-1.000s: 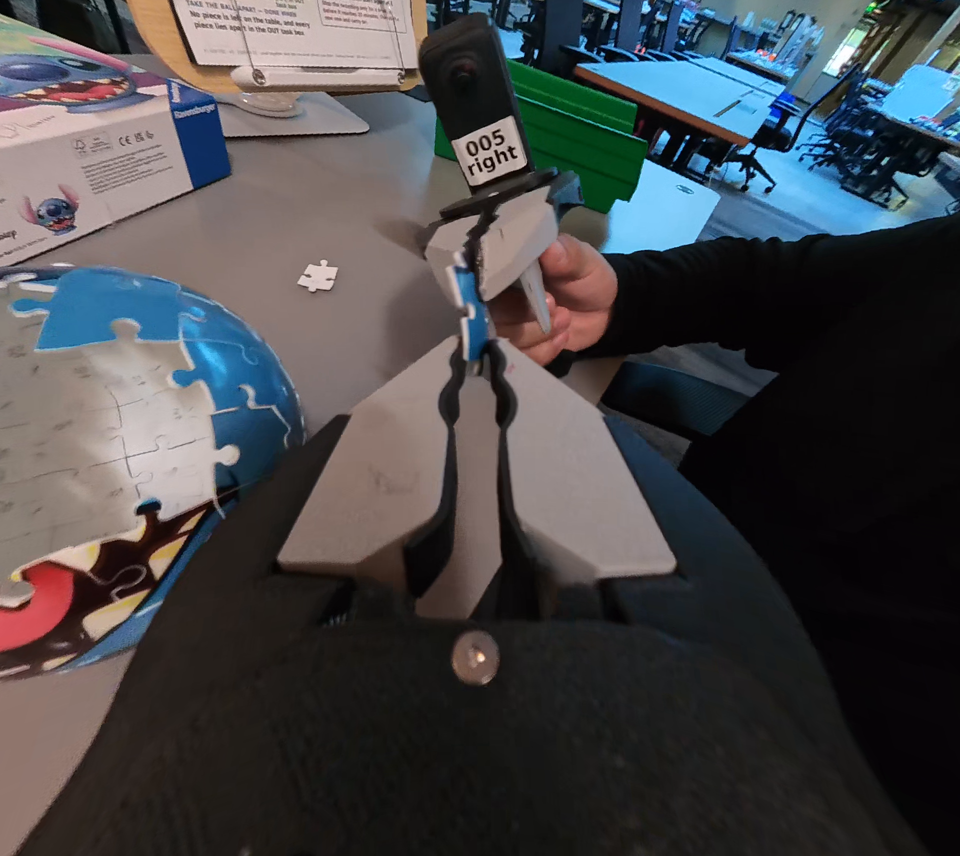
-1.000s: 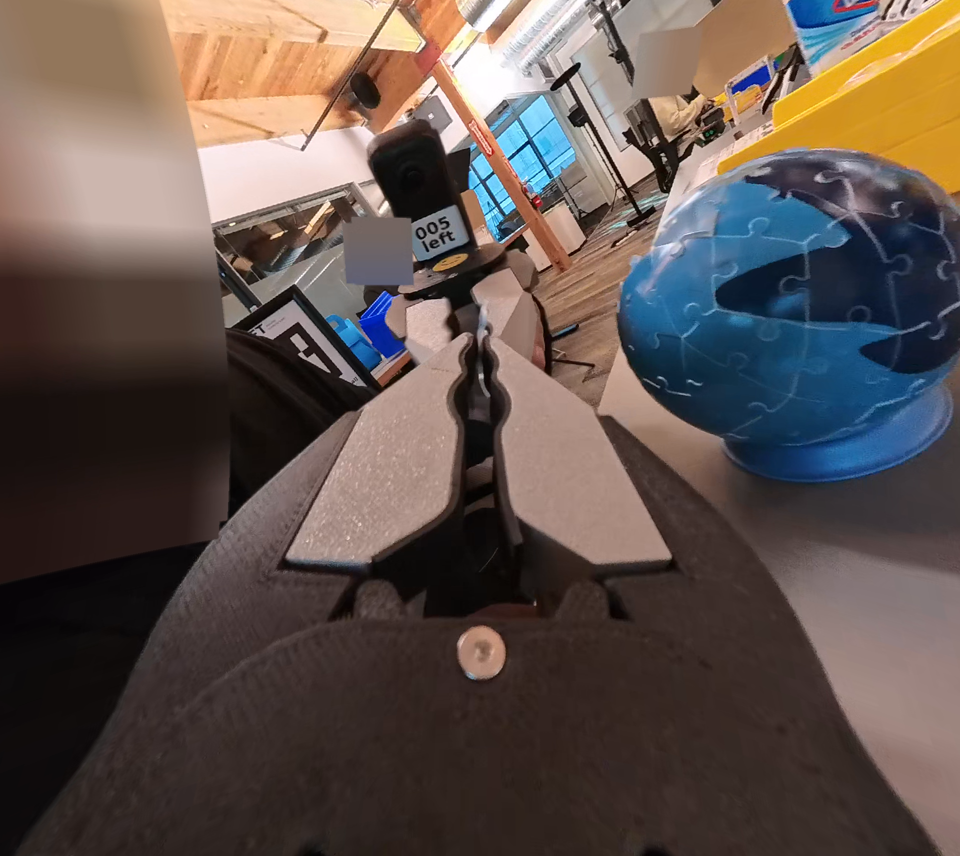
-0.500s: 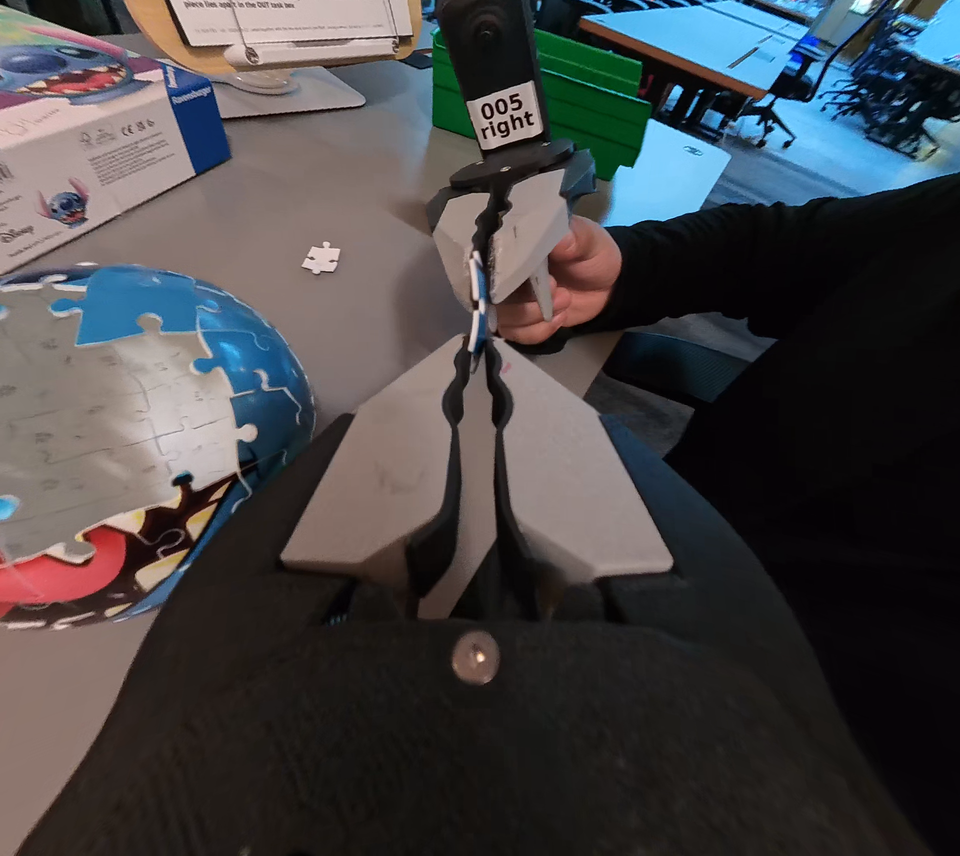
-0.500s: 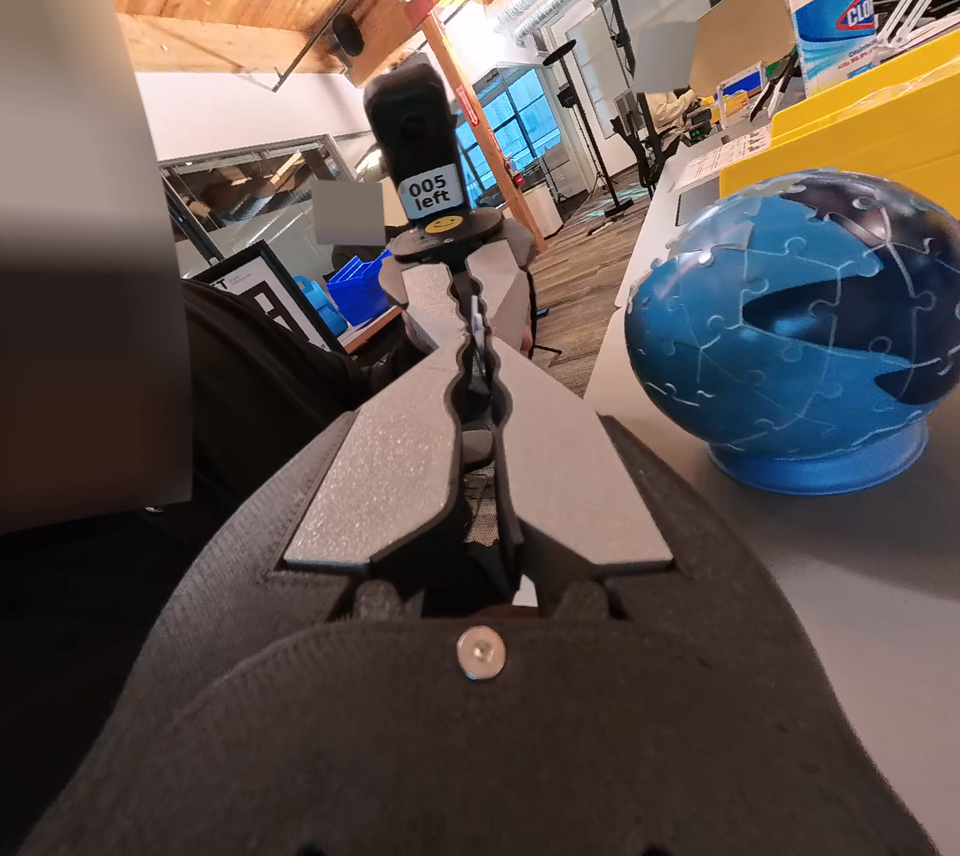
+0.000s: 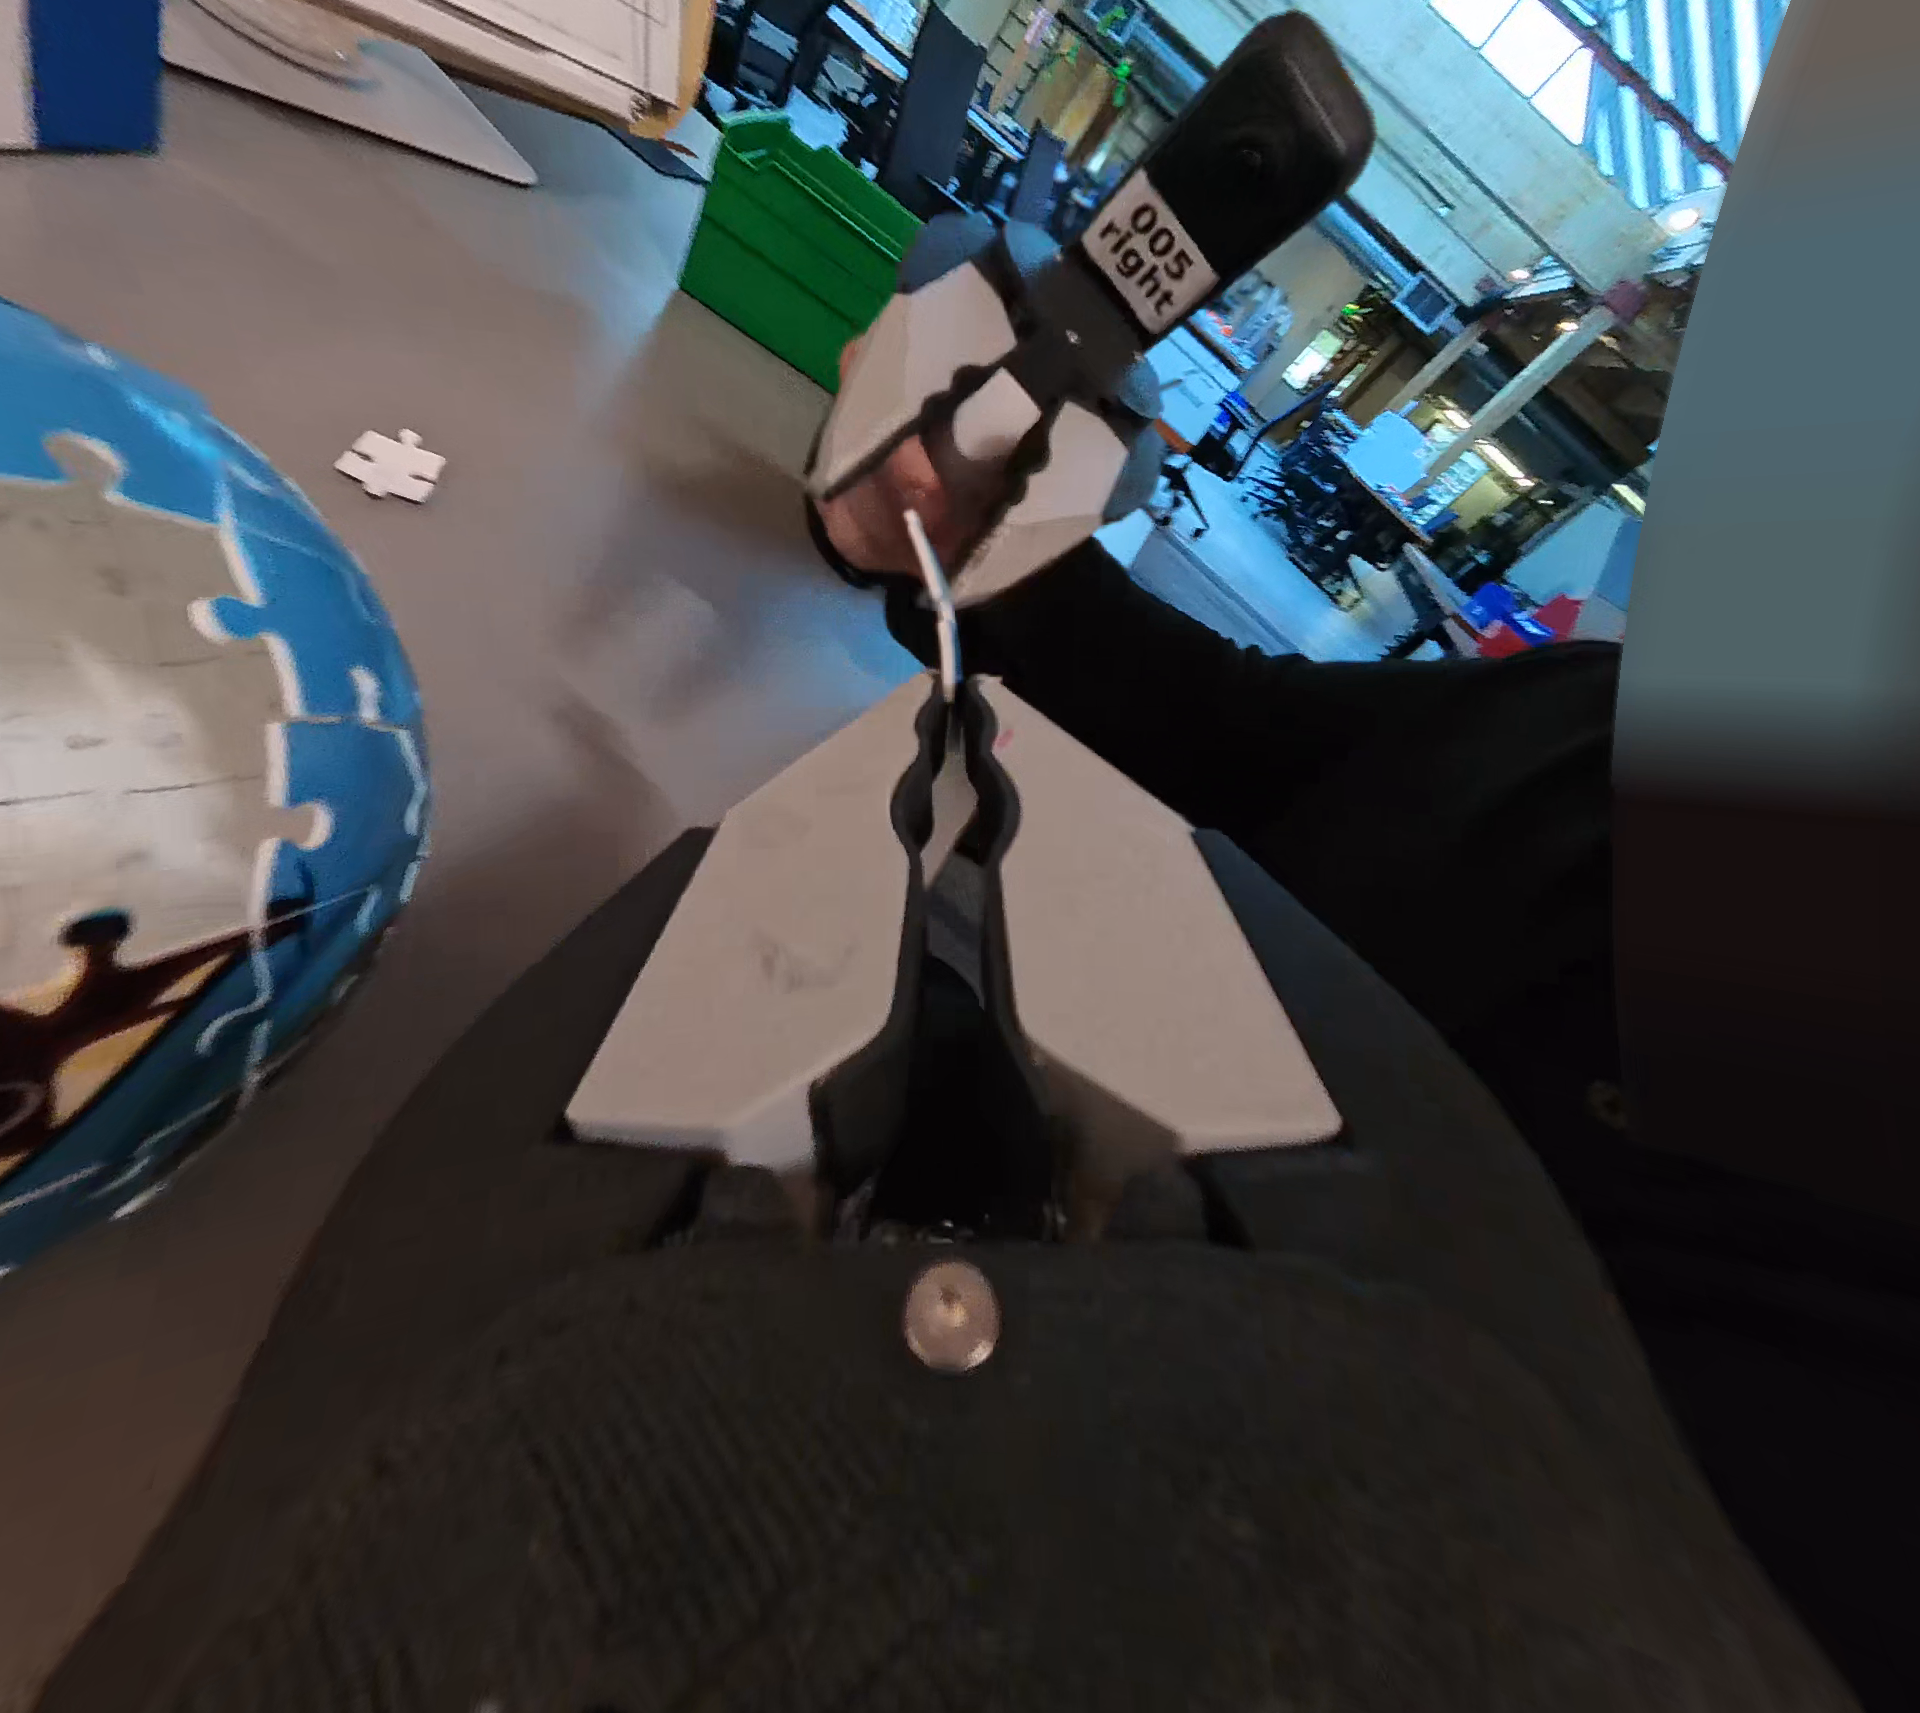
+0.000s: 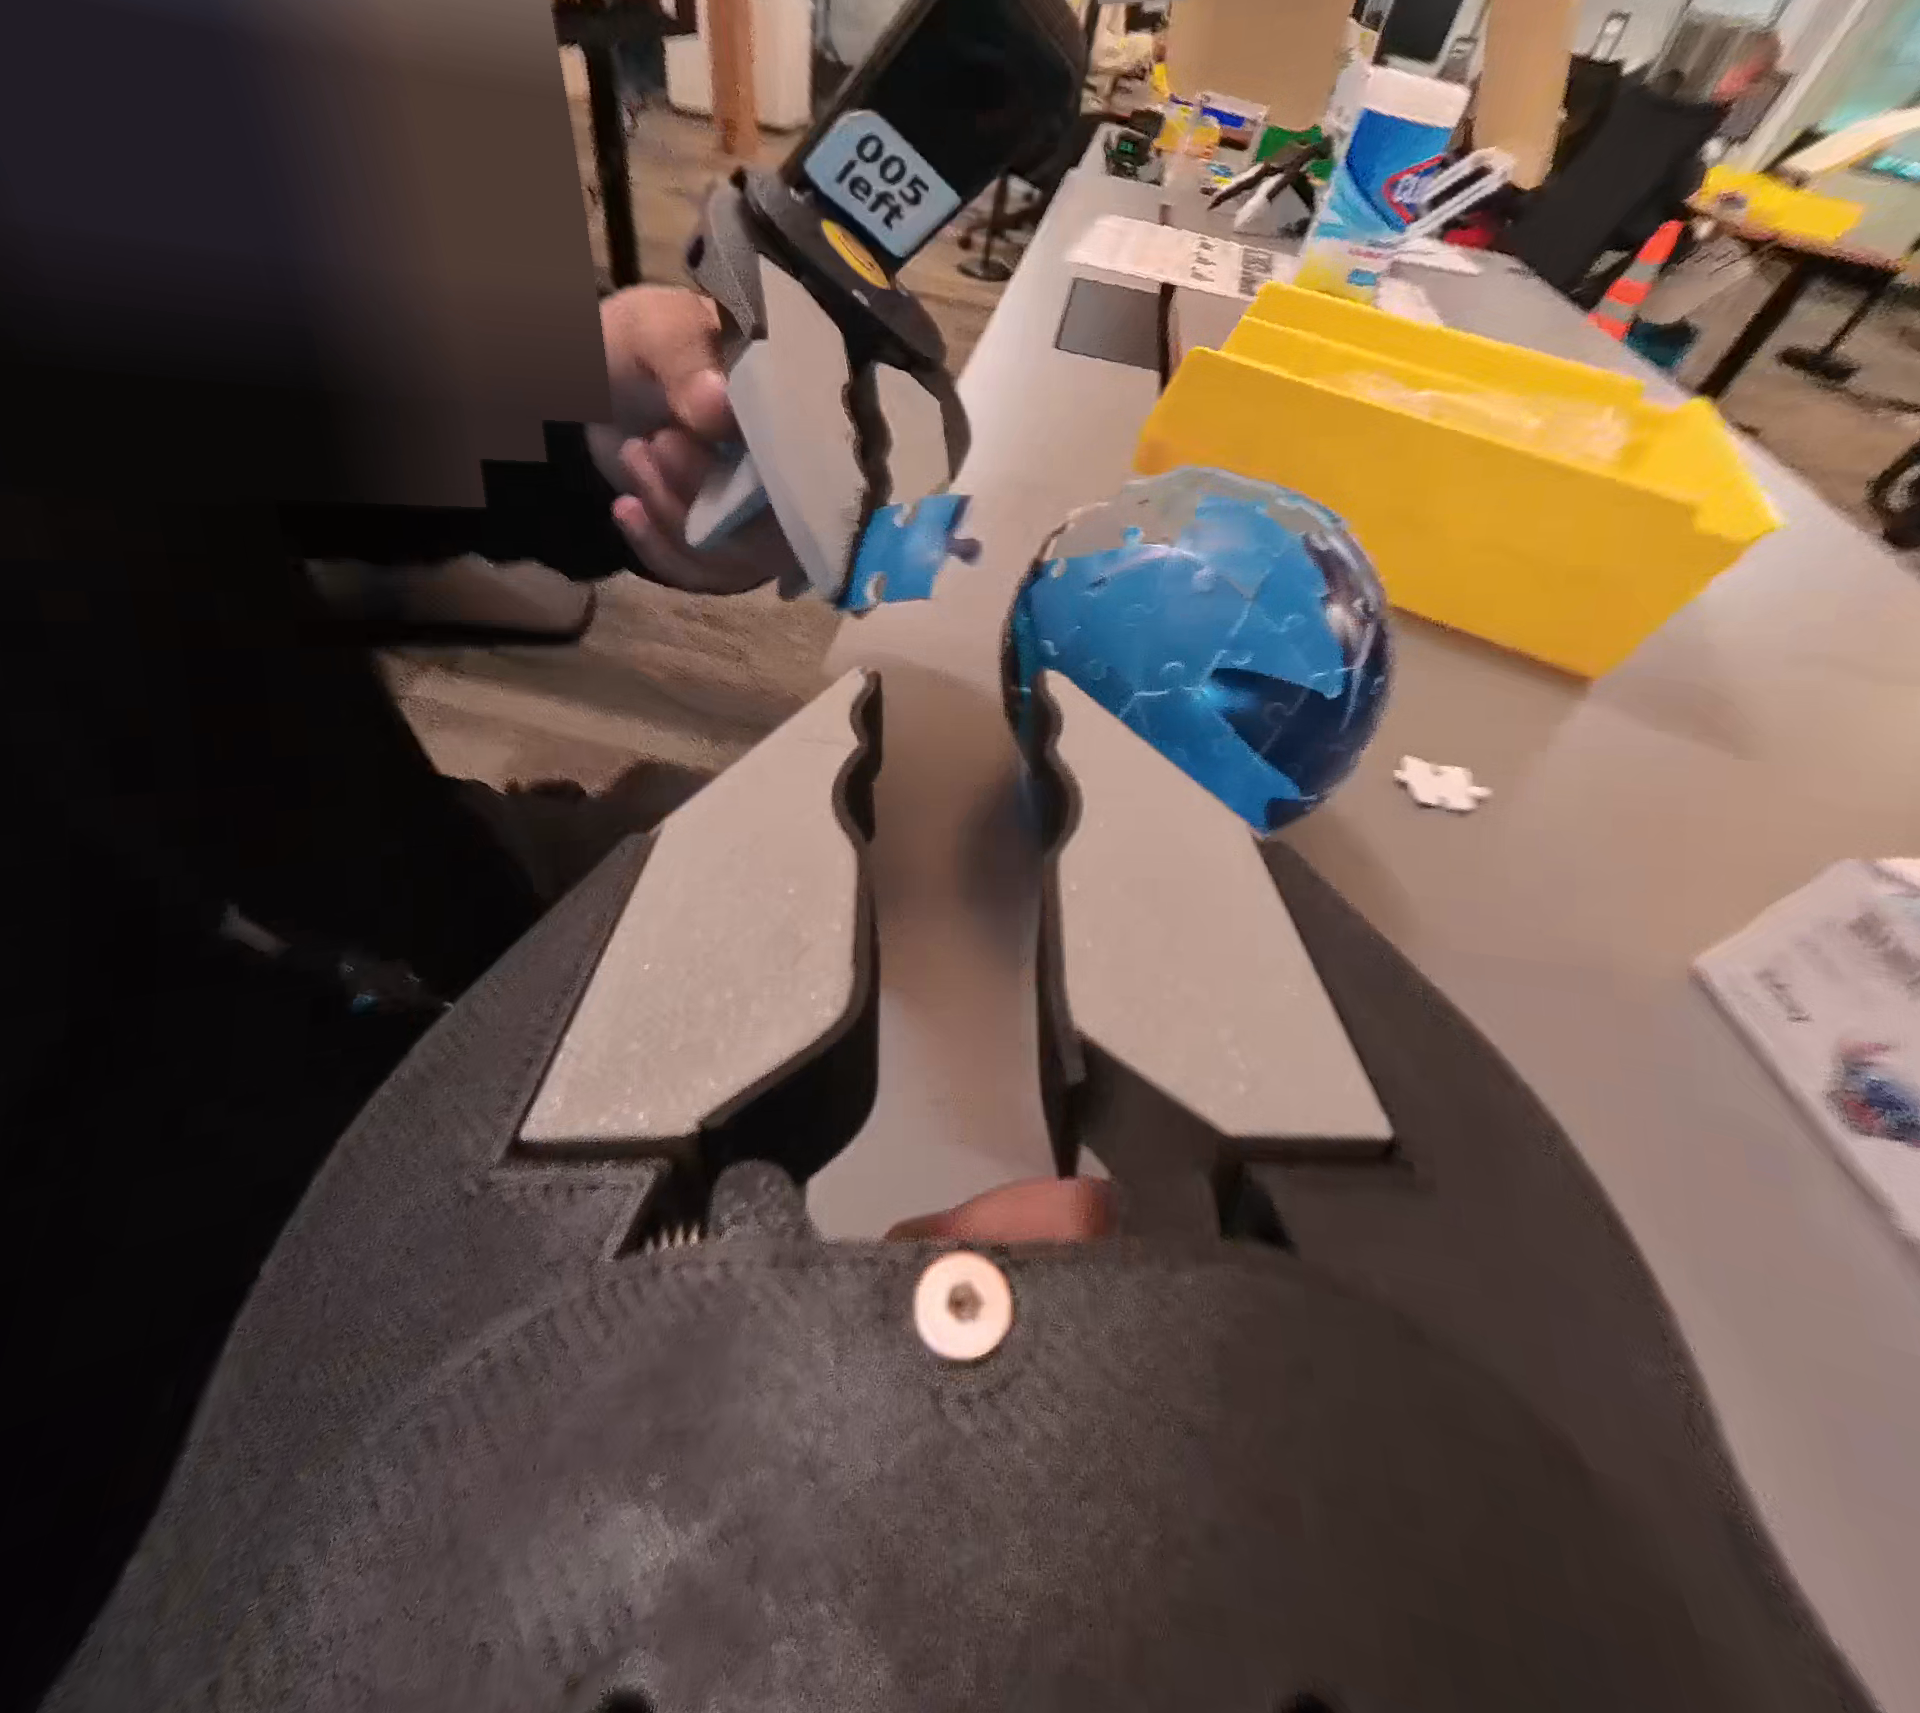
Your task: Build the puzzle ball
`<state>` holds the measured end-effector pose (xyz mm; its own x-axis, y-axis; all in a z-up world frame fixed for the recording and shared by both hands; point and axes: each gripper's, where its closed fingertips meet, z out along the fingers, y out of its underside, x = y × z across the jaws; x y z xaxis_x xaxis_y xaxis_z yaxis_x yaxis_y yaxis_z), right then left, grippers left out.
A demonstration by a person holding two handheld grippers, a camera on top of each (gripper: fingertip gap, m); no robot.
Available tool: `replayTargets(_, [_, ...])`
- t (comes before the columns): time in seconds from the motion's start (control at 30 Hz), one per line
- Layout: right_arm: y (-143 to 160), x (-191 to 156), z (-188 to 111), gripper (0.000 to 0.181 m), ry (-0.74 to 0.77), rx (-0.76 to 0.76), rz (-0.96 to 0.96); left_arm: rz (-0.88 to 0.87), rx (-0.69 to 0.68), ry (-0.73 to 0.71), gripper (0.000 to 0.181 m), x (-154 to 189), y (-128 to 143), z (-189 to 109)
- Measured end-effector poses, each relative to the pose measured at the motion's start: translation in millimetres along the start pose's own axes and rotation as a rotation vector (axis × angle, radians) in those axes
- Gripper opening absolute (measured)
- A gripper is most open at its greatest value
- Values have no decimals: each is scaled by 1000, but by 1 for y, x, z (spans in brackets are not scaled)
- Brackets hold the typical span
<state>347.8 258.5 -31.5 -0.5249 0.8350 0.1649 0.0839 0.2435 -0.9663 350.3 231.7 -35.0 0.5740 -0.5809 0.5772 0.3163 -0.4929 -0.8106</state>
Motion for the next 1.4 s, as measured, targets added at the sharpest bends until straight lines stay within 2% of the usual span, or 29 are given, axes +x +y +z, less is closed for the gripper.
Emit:
replayTargets(0.13, [-4,-19,1,23,-60,-50,-177,-85,-95,126,0,15,15,7])
replayTargets(0.2, [-2,-35,3,34,-102,-84,-270,-109,-130,140,0,17,22,10])
replayTargets(0.3, [1,-45,6,34,-87,-114,-363,-103,-157,124,0,17,30,11])
replayTargets(0.37, [4,-45,6,23,-61,-133,-412,-104,-175,124,0,19,35,12])
replayTargets(0.4, [4,-48,6,23,-65,-130,-424,-113,-179,132,0,21,37,12])
replayTargets(0.53, [8,-56,5,22,-104,-148,-458,-167,-199,195,0,27,44,11])
replayTargets(0.7, [16,-72,4,22,-204,-176,-458,-186,-290,242,0,33,61,10])
replayTargets(0.8, [20,-78,2,14,-241,-195,-472,-187,-323,246,0,34,68,11])
replayTargets(1.0, [24,-76,4,14,-231,-193,-468,-201,-294,252,0,31,68,10])
replayTargets(1.07, [22,-77,5,23,-228,-189,-467,-227,-297,277,0,32,69,11])
replayTargets(1.27, [25,-85,8,27,-249,-201,-492,-217,-323,269,0,31,74,13])
replayTargets(1.4, [26,-90,11,23,-266,-187,-485,-222,-337,261,0,29,79,14])
